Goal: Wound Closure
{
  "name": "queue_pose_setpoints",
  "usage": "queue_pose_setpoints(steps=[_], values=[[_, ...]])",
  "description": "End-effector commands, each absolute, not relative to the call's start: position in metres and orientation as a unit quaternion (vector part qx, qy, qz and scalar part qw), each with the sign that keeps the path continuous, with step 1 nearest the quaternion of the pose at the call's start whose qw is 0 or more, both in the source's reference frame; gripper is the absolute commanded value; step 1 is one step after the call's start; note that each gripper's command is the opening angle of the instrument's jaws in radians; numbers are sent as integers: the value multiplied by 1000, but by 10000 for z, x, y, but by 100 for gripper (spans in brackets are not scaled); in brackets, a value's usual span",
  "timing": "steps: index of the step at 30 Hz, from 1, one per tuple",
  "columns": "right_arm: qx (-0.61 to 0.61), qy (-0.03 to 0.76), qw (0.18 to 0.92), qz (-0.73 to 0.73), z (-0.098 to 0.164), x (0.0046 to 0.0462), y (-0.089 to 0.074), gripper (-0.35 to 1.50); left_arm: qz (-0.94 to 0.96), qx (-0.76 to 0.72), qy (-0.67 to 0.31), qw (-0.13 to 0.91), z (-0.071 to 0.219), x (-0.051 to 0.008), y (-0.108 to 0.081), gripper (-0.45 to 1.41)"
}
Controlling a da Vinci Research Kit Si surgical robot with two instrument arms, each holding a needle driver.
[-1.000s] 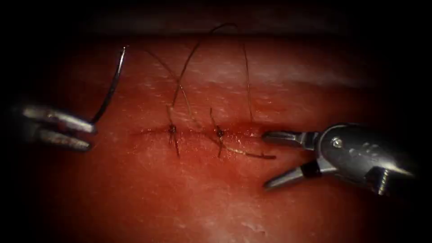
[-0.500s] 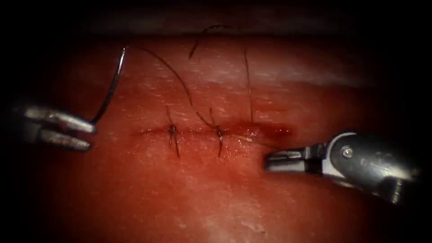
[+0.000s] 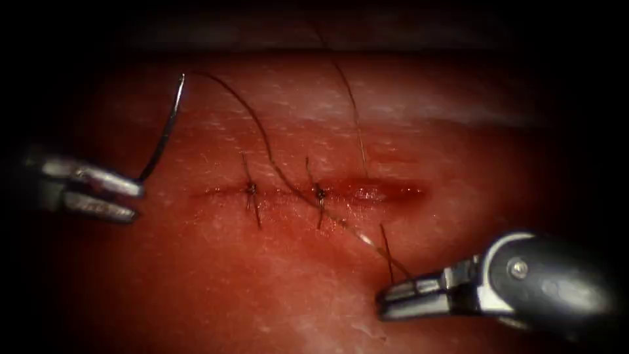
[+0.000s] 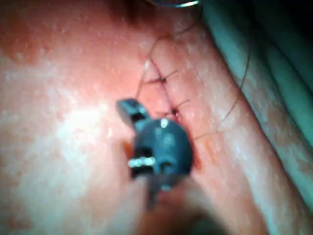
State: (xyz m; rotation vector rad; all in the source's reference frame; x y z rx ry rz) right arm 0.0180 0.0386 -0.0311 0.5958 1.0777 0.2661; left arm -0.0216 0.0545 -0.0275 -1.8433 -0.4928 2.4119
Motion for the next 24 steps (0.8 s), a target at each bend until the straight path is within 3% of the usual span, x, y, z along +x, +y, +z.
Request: queue_pose_setpoints(steps=[1,17,18,19,20,21,23,24], values=[[282,505,806,122,-310,188,387,-35,785,-598,-160,31,-267,-220,546,-35],[311,519,792,80,-321,190,377,-33,808,-560,-182,27,-211,-203,527,-35],[307,519,794,82,-321,191,377,-5,809,-558,-185,26,-207,-202,524,-35],[291,518,799,93,-321,194,381,56,808,-558,-188,25,-204,-201,522,-35],[291,518,799,93,-321,194,381,56,808,-558,-188,25,-204,-201,522,-35],[278,517,803,102,-318,194,385,101,808,-558,-189,24,-203,-200,523,-35],[255,515,810,117,-314,190,392,128,807,-558,-190,23,-203,-198,525,-35],[243,512,814,129,-312,187,396,130,806,-558,-194,24,-202,-196,527,-35]])
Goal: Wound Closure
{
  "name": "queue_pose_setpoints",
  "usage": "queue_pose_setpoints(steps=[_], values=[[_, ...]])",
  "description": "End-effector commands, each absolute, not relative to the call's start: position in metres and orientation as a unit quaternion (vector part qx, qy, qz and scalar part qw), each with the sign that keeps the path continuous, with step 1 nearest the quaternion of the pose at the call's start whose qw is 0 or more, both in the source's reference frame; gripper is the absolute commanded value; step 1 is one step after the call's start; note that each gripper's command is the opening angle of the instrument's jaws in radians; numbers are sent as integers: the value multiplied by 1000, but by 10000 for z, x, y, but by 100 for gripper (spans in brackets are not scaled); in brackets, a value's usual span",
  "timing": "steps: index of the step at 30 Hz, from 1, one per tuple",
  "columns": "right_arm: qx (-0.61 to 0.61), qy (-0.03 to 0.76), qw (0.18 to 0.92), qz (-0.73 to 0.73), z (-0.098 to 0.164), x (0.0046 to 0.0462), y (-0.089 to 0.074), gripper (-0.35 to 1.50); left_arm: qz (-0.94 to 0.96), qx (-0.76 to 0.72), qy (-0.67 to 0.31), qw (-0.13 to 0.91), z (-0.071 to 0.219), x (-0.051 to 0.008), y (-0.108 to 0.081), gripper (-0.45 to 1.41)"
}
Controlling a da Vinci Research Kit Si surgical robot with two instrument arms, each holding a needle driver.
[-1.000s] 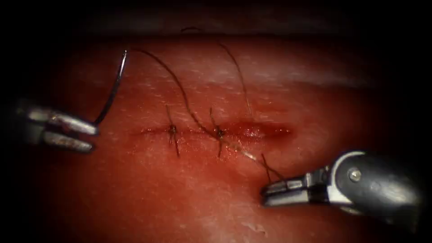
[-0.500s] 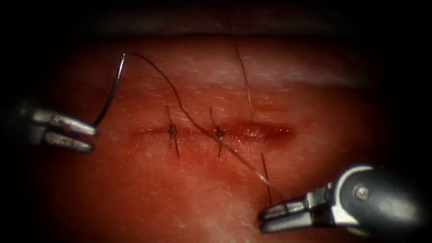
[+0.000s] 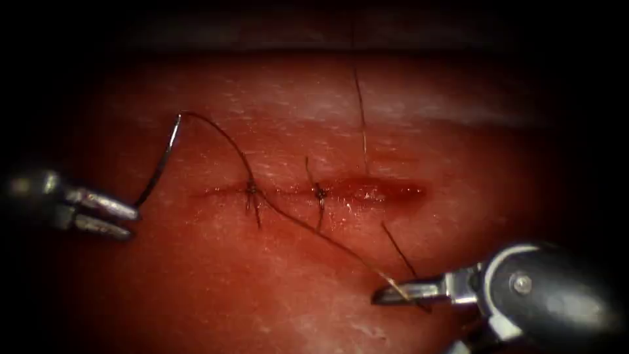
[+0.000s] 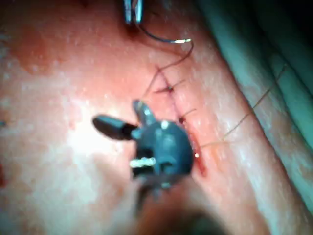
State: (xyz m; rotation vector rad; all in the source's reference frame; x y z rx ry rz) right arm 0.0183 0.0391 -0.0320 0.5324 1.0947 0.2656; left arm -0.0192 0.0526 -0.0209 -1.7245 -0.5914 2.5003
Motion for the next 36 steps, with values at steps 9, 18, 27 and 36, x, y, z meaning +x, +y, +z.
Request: queue_pose_setpoints(steps=[9,18,27,36], values=[[100,499,848,144,-272,164,420,148,809,-556,-188,33,-197,-161,541,-35],[106,499,845,159,-217,179,411,136,811,-554,-184,37,-197,-161,540,-35],[222,493,826,163,-247,174,406,-35,812,-553,-182,40,-198,-166,538,-35],[236,488,824,167,-274,173,407,-35,811,-554,-185,38,-197,-168,536,-35]])
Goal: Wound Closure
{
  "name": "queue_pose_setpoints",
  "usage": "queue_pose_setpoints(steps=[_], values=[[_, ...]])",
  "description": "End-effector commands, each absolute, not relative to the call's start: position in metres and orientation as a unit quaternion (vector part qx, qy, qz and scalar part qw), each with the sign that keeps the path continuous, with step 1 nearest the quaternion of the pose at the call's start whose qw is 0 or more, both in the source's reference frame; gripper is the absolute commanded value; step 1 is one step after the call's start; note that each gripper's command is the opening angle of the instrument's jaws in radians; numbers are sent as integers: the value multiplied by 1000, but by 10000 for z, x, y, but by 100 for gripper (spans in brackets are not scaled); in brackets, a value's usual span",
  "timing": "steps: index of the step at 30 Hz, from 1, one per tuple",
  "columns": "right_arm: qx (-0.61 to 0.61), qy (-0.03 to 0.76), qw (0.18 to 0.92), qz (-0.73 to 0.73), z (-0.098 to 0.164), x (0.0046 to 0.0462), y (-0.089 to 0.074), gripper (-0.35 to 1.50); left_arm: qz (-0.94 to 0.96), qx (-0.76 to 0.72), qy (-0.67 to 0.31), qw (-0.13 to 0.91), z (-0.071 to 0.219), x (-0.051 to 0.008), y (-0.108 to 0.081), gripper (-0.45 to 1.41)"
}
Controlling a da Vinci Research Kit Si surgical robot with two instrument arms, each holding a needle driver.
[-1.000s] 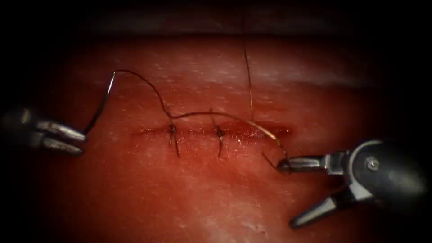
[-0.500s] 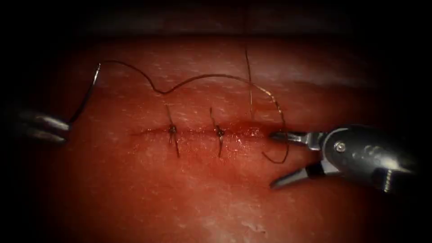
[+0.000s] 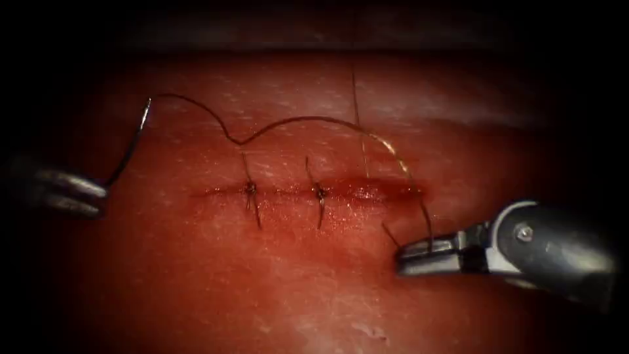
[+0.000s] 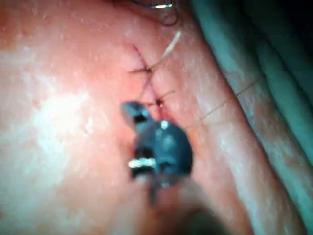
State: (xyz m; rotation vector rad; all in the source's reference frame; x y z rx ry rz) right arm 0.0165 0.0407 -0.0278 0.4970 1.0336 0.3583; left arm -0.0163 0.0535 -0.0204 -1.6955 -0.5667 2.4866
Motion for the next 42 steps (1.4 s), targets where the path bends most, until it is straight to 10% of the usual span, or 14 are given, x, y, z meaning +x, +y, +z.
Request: queue_pose_setpoints(steps=[1,21,22,26,42], values=[[238,487,824,165,-275,173,405,-35,811,-554,-186,38,-197,-168,536,-35],[310,492,810,82,-317,193,374,-35,809,-554,-192,35,-194,-169,531,-35],[316,493,807,73,-315,193,373,-26,809,-554,-192,35,-193,-169,531,-35],[228,502,830,88,-306,187,388,133,809,-553,-194,36,-193,-169,530,-35],[57,420,879,220,-219,128,450,132,809,-553,-197,34,-186,-169,527,-35]])
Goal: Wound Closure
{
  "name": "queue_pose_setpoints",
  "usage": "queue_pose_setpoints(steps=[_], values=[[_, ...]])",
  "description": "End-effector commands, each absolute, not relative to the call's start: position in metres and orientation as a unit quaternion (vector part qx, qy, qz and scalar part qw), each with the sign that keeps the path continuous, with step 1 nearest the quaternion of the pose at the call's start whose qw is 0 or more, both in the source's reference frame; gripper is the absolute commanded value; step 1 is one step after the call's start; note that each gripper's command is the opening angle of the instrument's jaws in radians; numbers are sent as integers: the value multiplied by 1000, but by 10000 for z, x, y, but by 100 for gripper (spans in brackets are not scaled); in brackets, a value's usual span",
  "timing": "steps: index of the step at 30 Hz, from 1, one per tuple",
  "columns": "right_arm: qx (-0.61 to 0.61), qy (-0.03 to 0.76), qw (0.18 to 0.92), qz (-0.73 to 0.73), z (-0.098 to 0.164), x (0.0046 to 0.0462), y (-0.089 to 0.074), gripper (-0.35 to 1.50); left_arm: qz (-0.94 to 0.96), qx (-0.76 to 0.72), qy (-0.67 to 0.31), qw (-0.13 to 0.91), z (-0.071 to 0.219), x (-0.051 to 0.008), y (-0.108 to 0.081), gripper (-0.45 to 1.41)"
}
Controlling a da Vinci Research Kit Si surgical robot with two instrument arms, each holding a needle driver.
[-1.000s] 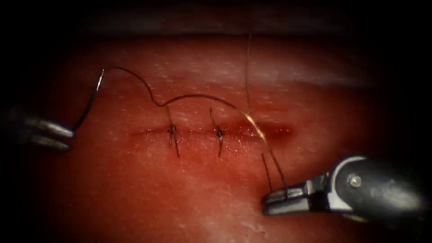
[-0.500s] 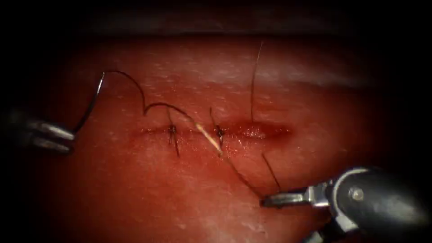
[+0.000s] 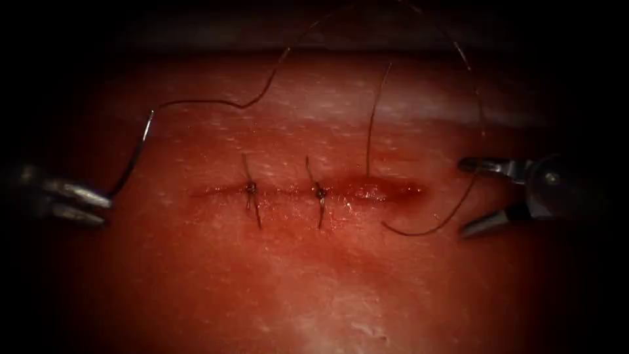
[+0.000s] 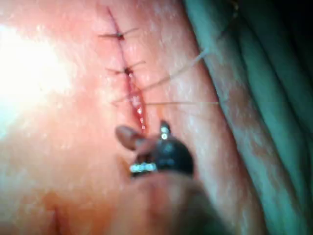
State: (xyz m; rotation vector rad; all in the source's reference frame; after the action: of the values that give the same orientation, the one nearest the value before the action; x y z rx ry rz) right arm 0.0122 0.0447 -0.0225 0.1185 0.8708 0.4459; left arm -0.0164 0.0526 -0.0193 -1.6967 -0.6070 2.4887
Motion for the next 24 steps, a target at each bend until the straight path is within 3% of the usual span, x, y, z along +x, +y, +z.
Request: queue_pose_setpoints(steps=[1,3,4,11,24], values=[[61,422,868,253,-217,128,451,128,809,-553,-197,34,-186,-169,527,-35],[79,435,818,368,-203,132,458,122,809,-552,-197,34,-186,-170,526,-35],[95,433,779,444,-189,132,464,110,809,-552,-197,34,-186,-170,526,-35],[161,442,649,598,-116,138,486,108,809,-552,-200,35,-184,-174,524,-35],[200,446,581,650,-49,165,482,108,809,-552,-200,35,-184,-175,523,-35]])
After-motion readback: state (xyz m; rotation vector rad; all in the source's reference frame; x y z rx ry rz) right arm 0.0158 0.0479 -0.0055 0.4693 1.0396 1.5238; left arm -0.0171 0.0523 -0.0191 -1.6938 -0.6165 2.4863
